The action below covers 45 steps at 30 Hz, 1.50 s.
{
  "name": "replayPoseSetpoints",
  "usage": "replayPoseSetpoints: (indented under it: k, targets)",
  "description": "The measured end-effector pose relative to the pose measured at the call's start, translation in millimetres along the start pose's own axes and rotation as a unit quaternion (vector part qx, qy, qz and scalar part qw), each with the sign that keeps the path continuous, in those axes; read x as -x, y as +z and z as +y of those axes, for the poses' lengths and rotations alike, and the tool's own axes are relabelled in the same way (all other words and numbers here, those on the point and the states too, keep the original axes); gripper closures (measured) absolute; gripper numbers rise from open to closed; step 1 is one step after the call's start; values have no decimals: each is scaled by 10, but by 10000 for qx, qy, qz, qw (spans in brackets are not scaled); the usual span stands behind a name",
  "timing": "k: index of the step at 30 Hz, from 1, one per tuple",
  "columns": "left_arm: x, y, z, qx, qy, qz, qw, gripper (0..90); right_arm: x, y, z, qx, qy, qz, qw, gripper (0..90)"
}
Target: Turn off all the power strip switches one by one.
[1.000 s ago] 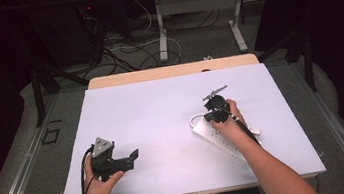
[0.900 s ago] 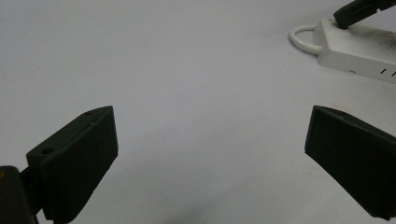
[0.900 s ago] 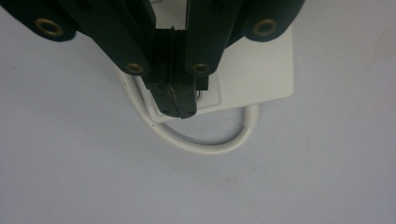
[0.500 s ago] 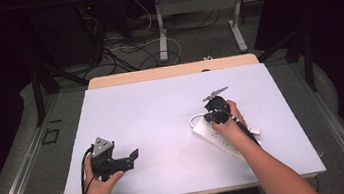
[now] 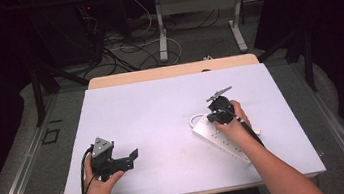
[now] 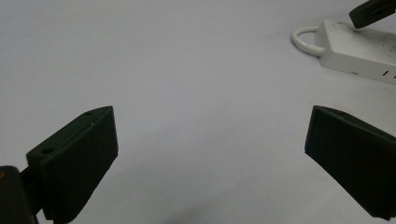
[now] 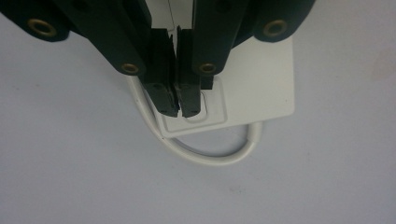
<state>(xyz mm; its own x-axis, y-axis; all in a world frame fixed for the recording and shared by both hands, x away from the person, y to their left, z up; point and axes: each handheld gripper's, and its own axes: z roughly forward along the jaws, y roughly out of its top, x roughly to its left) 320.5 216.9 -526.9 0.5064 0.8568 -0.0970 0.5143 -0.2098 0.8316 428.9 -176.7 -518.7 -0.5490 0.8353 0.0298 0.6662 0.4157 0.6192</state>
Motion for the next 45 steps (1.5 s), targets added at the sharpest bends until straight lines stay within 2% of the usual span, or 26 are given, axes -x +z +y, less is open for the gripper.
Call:
replayPoseSetpoints:
  k: [13,14,17,19,20,26,32,45]
  targets:
    - [3,2,-2,-2,-4,27,10000,23,182,-168,-193,-239,205,-27,9995,861]
    - [9,6,-5,3,-55,11,10000,23,182,-168,-193,-239,205,-27,9995,861]
    - [9,8,-4,-8,-40,13,10000,23,204,-194,-223,-269,193,-30,9994,863]
    - [5,6,-3,-14,-2,27,10000,23,216,-196,-240,-181,245,-15,9995,865]
    - [10,7,-4,-7,-46,11,10000,23,219,-214,-237,-286,247,-48,9993,865]
    - [7,6,-6,-2,-59,20,10000,23,222,-246,-259,-338,312,-10,9989,871]
    - [9,5,-6,-1,-52,29,10000,23,204,-255,-270,-335,197,46,9992,877]
    - [14,5,-7,15,-88,18,10000,23,222,-280,-297,-317,227,120,9992,892]
